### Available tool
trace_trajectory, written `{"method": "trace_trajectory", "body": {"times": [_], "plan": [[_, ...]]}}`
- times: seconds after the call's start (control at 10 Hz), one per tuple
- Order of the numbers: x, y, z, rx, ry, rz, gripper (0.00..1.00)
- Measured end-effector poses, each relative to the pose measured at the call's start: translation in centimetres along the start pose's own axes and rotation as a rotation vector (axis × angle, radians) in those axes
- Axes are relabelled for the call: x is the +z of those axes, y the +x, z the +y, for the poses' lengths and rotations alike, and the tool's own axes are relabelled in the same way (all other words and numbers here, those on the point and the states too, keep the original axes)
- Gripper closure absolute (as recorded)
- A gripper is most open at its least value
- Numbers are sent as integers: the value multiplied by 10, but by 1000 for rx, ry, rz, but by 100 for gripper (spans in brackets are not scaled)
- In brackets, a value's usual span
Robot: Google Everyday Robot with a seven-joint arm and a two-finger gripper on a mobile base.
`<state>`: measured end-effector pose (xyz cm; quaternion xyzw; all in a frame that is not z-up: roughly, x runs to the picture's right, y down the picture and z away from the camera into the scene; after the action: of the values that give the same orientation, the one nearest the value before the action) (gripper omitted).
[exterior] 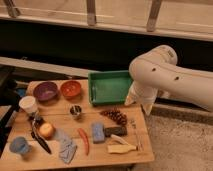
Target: Place fork in metal cup
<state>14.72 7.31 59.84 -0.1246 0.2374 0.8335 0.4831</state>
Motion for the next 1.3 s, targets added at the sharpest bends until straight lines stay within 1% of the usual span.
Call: {"method": "trace_trajectory", "body": {"times": [1.1, 1.3], "plan": [[0, 0, 0, -2, -2, -1, 35], [11, 1, -10, -4, 10, 15, 35]]}}
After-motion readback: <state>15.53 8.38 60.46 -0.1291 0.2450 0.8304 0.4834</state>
